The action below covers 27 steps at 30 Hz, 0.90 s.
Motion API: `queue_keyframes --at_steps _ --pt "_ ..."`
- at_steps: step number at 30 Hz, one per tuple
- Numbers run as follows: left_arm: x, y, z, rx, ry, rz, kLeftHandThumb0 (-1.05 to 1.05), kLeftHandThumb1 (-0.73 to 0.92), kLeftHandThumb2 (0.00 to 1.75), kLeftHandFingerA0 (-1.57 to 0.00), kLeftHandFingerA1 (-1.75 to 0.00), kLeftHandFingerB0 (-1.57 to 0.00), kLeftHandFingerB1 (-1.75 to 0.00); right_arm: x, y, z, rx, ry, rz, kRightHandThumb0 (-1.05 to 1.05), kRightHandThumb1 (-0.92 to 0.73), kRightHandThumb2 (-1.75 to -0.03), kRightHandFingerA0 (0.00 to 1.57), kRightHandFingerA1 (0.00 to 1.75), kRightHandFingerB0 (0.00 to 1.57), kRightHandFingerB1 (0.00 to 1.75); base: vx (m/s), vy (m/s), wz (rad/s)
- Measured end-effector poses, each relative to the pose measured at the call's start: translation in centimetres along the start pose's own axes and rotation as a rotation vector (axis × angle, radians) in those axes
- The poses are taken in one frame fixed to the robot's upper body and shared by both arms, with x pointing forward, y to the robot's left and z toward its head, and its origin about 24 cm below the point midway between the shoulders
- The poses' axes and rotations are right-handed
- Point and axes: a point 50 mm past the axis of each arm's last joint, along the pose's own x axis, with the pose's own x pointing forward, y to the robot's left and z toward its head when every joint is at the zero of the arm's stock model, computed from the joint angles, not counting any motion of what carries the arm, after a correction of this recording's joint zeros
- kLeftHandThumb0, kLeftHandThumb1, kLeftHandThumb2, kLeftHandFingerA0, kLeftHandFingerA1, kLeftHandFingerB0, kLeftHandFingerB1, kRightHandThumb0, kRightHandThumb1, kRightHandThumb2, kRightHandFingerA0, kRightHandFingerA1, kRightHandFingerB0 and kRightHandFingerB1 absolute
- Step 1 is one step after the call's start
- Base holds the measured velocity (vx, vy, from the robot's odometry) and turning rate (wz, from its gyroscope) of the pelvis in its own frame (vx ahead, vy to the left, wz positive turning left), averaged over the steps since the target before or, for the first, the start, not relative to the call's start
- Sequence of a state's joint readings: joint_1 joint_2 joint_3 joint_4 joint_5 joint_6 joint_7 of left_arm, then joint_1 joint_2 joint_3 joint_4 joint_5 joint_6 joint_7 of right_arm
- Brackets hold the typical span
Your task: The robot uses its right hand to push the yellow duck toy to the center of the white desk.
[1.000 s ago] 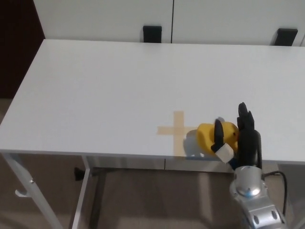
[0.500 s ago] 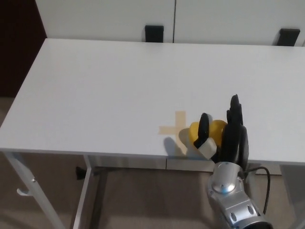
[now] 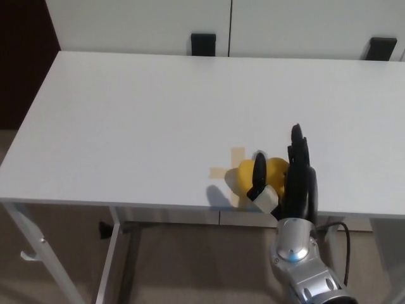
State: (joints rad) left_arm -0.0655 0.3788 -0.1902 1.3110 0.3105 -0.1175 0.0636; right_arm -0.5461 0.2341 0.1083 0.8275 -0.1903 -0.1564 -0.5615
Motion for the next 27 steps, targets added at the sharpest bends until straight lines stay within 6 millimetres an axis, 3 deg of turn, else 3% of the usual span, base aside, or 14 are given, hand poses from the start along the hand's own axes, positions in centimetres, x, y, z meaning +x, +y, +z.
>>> queue_keyframes --at_steps 9,10,17,18,20,21,24,25,27 --pt "0.03 -0.07 0.16 0.022 -0.005 -0.005 -0.17 0.69 0.76 -0.87 -0.84 -0.84 -0.73 0.14 0.25 0.20 0.077 0.024 0.086 -1.04 -0.87 -1.08 0.00 0.12 0.00 0.03 0.00 0.000 0.00" --pt "0.03 -0.07 0.19 0.024 -0.006 -0.006 -0.16 0.67 0.82 -0.87 -0.88 -0.85 -0.82 0.15 0.28 0.22 0.084 0.027 0.095 -0.71 -0.92 -0.91 0.00 0.00 0.00 0.00 0.00 0.000 0.00" --pt "0.05 -0.36 0.41 0.025 -0.012 -0.011 -0.13 0.64 0.87 -0.91 -0.91 -0.89 -0.86 -0.03 0.53 0.23 0.110 0.040 0.147 -0.72 -0.92 -0.90 0.00 0.00 0.00 0.00 0.00 0.000 0.00" --pt "0.05 -0.43 0.44 0.026 -0.013 -0.012 -0.11 0.62 0.86 -0.92 -0.91 -0.89 -0.83 -0.07 0.57 0.20 0.115 0.041 0.155 -1.05 -0.86 -1.08 0.00 0.14 0.00 0.06 0.00 0.000 0.00" --pt "0.05 -0.55 0.50 0.025 -0.014 -0.015 -0.11 0.62 0.86 -0.92 -0.91 -0.89 -0.83 -0.14 0.67 0.17 0.121 0.044 0.170 -1.05 -0.86 -1.08 0.00 0.14 0.00 0.06 0.00 0.000 0.00" --pt "0.05 -0.56 0.51 0.025 -0.014 -0.015 -0.15 0.66 0.84 -0.90 -0.90 -0.87 -0.83 -0.15 0.68 0.17 0.121 0.044 0.171 -0.73 -0.92 -0.81 0.00 0.00 0.00 0.00 0.00 0.000 0.00" --pt "0.05 -0.69 0.56 0.023 -0.015 -0.019 -0.15 0.66 0.84 -0.90 -0.90 -0.87 -0.83 -0.18 0.81 0.23 0.123 0.044 0.189 -0.73 -0.92 -0.81 0.00 0.00 0.00 0.00 0.00 0.000 0.00" --pt "0.06 -0.77 0.62 0.026 -0.017 -0.021 -0.14 0.65 0.80 -0.89 -0.87 -0.86 -0.77 -0.16 0.86 0.33 0.128 0.045 0.201 -1.05 -0.89 -1.10 0.00 0.11 0.00 0.04 0.00 0.000 0.00" --pt "0.07 -0.87 0.74 0.032 -0.020 -0.024 -0.13 0.64 0.84 -0.90 -0.87 -0.86 -0.80 -0.16 0.93 0.40 0.134 0.049 0.216 -1.05 -0.91 -1.12 0.00 0.14 0.00 0.08 0.00 0.000 0.00"
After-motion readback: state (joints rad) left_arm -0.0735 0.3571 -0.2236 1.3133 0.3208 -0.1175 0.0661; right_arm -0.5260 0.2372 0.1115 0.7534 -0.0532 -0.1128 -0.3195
